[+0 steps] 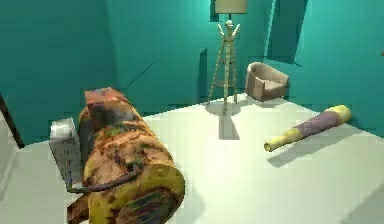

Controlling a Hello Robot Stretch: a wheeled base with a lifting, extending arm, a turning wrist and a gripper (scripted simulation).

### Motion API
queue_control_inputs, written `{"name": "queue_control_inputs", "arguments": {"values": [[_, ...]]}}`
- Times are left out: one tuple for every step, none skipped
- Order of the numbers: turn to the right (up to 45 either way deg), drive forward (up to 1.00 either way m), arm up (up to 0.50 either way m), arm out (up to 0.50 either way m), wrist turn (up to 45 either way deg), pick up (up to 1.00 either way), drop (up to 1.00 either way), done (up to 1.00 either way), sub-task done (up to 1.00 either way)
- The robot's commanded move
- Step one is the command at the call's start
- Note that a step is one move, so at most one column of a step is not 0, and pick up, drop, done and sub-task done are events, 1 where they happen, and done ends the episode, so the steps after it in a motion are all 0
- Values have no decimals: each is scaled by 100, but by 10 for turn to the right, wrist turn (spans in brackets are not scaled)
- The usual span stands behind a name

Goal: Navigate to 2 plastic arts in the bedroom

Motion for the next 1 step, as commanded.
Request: {"name": "queue_control_inputs", "arguments": {"values": [[-450,0,0,0,0,0,0,0,0]]}}
